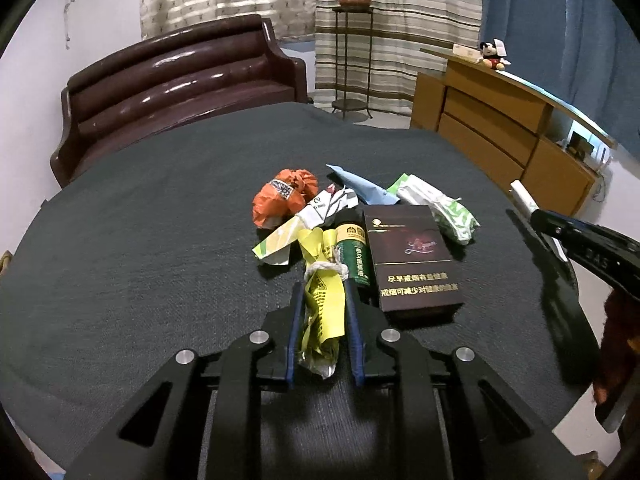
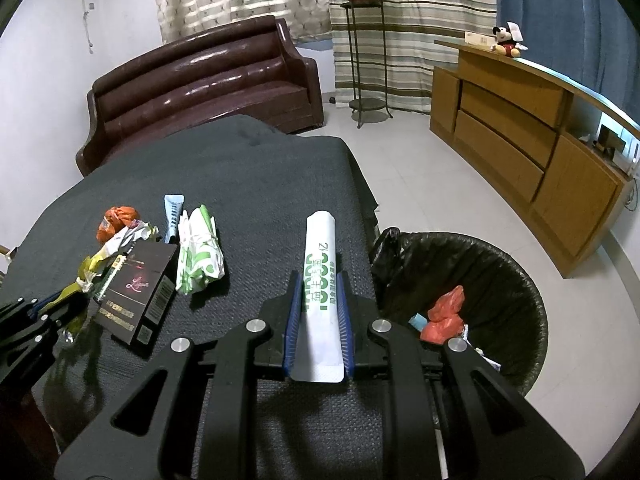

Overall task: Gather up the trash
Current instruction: 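Grasp the yellow wrapper with the left gripper while the right holds the white tube, then carry the yellow wrapper and white tube over the bin and open both grippers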

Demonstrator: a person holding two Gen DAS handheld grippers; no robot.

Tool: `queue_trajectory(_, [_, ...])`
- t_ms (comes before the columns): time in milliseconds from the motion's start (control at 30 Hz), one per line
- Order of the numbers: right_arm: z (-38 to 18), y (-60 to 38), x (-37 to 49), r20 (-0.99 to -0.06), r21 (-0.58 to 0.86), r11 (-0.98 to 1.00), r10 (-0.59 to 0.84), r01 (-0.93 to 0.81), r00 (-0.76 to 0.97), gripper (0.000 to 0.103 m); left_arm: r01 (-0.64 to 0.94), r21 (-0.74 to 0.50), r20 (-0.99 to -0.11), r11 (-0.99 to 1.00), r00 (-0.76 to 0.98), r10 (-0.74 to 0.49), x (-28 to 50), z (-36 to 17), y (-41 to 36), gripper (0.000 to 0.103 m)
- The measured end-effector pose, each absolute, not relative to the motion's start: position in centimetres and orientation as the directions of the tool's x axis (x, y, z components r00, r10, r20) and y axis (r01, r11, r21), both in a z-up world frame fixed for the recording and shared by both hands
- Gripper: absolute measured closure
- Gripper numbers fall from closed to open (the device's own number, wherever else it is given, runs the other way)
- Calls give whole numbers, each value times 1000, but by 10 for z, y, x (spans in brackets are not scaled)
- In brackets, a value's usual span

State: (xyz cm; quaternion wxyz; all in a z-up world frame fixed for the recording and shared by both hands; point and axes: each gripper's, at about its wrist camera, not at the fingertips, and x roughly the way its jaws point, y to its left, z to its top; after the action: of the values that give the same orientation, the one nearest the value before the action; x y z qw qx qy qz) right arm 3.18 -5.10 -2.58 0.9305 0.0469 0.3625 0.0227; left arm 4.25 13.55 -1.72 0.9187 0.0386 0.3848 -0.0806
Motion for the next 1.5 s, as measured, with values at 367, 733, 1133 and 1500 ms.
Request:
queue_trajectory(367, [-15, -63, 23, -651, 95, 995, 54, 11, 758, 86, 174, -1, -652, 985, 746, -133, 34, 6, 125, 82])
queue_trajectory(733, [-9, -104, 9, -639, 77, 992, -30, 102, 769, 86, 272, -19, -613, 962, 757, -226, 45, 9, 49, 82])
queue_trajectory(1133, [-8, -153, 2, -629, 84, 977, -101, 196, 771, 86, 347, -11, -616, 938, 736, -280, 58, 3, -23, 82])
queue_trajectory(1500, [-17, -186, 2, -626, 80, 963, -151, 256, 765, 85, 372, 22, -643, 928, 716, -272, 68, -10, -64, 82])
